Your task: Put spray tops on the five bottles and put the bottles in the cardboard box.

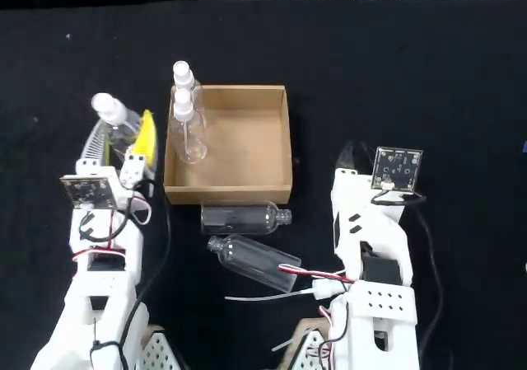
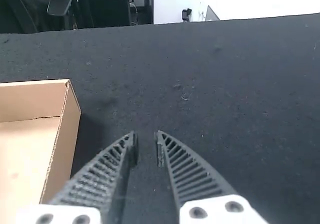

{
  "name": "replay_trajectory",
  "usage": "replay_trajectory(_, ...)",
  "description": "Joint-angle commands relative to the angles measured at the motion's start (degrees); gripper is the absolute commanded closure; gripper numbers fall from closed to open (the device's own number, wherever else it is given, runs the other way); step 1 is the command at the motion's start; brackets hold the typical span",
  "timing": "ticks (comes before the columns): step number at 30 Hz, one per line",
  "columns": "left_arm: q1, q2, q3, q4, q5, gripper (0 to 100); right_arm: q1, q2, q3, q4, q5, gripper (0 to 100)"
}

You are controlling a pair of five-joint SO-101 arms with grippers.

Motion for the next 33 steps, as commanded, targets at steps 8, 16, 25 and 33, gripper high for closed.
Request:
replay_trajectory(8, 8.57, 1.76, 0.22, -1.49, 0.53, 94, -0.79, 0.84, -0.31, -0.09, 0.53, 94.6)
replay_trajectory(16, 10.77, 1.76, 0.22, 2.11, 0.62, 94, -0.79, 0.84, -0.31, -0.09, 0.53, 94.6)
replay_trajectory(25, 12.18, 1.76, 0.13, 2.73, 6.42, 94, -0.79, 0.84, -0.22, -0.09, 0.53, 94.6)
replay_trajectory(33, 12.0, 1.85, 0.13, 2.55, 6.15, 94, -0.79, 0.84, -0.22, -0.09, 0.53, 94.6)
